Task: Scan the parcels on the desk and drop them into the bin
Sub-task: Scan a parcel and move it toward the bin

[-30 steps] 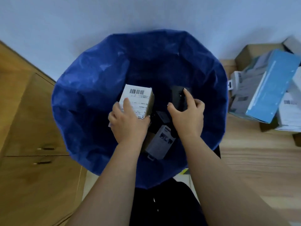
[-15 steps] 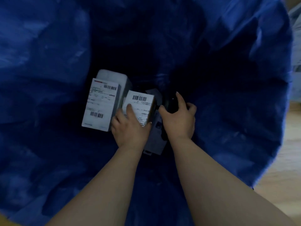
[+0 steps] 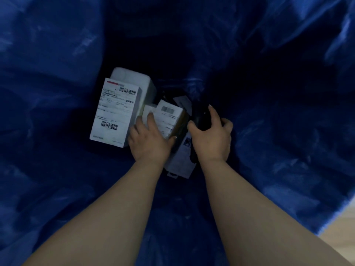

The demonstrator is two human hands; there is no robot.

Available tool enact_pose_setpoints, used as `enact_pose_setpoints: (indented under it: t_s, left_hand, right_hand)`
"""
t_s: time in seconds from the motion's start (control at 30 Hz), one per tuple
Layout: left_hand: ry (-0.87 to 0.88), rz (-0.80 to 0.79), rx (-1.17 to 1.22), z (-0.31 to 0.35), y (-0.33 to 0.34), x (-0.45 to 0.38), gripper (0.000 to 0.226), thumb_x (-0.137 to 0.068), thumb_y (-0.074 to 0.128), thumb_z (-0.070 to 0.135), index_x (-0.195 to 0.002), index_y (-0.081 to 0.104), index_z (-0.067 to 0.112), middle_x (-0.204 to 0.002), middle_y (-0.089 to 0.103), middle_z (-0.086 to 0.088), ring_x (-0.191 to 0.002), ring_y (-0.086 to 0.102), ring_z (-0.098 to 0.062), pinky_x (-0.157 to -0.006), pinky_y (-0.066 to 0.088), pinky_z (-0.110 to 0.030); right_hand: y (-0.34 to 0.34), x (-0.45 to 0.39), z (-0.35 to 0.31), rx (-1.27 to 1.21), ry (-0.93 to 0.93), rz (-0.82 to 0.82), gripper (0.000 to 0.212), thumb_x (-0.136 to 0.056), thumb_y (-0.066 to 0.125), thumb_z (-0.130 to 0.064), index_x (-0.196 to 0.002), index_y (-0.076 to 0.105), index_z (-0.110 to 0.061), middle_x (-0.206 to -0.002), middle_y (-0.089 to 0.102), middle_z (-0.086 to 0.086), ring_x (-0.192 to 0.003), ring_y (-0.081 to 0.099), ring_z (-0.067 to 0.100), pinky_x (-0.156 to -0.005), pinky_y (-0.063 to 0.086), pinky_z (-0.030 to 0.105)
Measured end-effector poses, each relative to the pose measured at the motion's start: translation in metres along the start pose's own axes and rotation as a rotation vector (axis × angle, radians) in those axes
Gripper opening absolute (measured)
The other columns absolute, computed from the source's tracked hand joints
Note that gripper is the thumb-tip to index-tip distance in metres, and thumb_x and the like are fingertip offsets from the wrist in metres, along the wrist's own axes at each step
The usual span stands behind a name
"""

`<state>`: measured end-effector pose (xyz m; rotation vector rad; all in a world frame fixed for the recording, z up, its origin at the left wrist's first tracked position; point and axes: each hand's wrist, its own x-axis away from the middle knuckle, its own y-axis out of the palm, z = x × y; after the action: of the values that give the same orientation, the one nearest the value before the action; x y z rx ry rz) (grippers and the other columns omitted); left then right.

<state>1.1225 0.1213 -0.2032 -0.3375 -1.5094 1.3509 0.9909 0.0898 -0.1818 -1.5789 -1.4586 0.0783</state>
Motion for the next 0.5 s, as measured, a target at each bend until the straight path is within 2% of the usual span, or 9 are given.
enact_pose_setpoints:
  t_s: [0.17,0.27,0.5]
  left_hand:
    - [0.005,0.029,0.006,0.002,-0.018,0.009,0.095,-0.084,0.065,0.057,-0.154,0.014,0.019,-0.157,0.018,-0.013,-0.136,0.025,-0.033,-0.11,0.028,-0.046]
    - [-0.008,0.062,0.052,0.003,-0.039,0.02,0.085,-0.087,0.064,0.054,-0.153,0.02,0.022,-0.154,0.023,-0.011,-0.133,0.029,-0.033,-0.105,0.032,-0.046]
    - [-0.011,0.194,0.164,0.013,-0.123,0.065,0.069,-0.09,0.058,0.051,-0.15,0.03,0.029,-0.148,0.032,-0.007,-0.129,0.034,-0.031,-0.102,0.037,-0.046]
  right_hand:
    - [-0.005,0.008,-0.011,-0.022,-0.033,-0.013,0.073,-0.084,0.068,-0.056,-0.149,0.034,-0.05,-0.149,0.03,0.002,-0.124,0.046,0.027,-0.096,0.051,0.046]
    - [-0.017,0.02,-0.024,-0.057,-0.074,-0.013,0.073,-0.085,0.068,-0.054,-0.149,0.034,-0.049,-0.149,0.03,0.001,-0.125,0.046,0.027,-0.095,0.05,0.042]
    - [-0.074,0.074,-0.068,-0.151,-0.23,0.074,0.069,-0.085,0.068,-0.055,-0.146,0.036,-0.052,-0.147,0.032,-0.004,-0.123,0.048,0.021,-0.093,0.052,0.043]
